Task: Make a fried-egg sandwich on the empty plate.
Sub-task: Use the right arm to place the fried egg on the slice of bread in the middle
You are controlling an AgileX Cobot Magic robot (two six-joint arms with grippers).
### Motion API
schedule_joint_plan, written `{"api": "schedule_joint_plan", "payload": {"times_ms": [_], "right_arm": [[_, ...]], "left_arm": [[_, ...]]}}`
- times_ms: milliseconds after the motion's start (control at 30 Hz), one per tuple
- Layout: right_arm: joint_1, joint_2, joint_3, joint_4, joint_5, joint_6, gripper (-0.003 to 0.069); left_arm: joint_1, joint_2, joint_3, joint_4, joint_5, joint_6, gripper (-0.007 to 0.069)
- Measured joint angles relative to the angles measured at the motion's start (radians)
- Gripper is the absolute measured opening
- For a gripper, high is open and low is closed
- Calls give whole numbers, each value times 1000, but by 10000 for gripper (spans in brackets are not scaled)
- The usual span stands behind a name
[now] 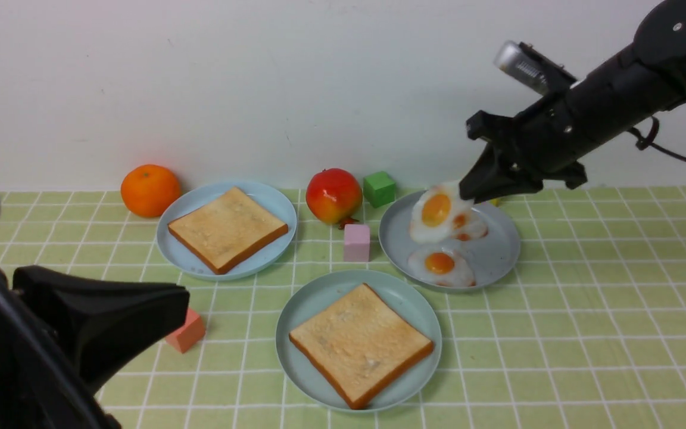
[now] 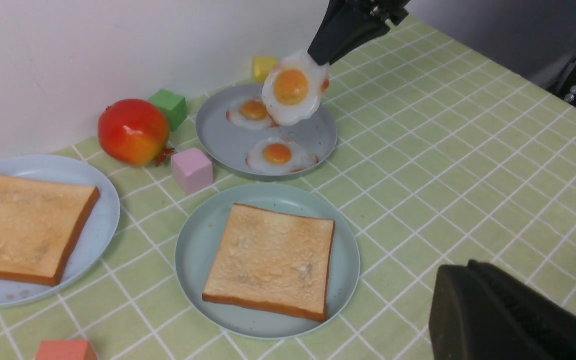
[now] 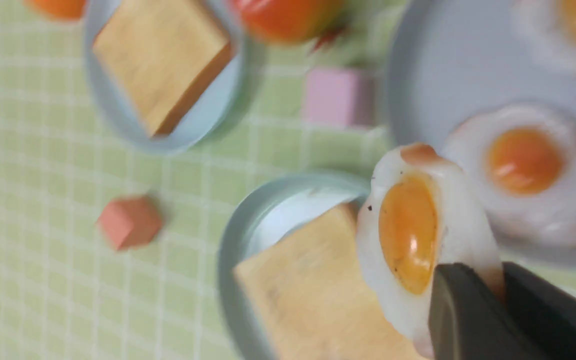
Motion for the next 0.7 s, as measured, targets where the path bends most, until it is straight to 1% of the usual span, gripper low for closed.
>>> {"api": "schedule_joint_plan", "payload": {"times_ms": [33, 100, 267, 367, 567, 700], "right_arm": [[42, -20, 47, 24, -9, -17, 74], [93, -27, 111, 51, -35, -27, 74], [173, -21, 234, 98, -137, -37, 74], [199, -7, 266, 123, -187, -40, 74], [206, 50, 272, 218, -241, -60, 74], [206, 68, 272, 231, -244, -66, 74]], "left_arm": [[0, 9, 0, 0, 3, 0, -13], [0, 18, 0, 5, 8, 0, -13], [0, 19, 0, 36, 8, 0, -13], [0, 19, 0, 51, 15, 0, -13], [0, 19, 0, 58, 24, 0, -13], [0, 19, 0, 58, 27, 0, -13]]}}
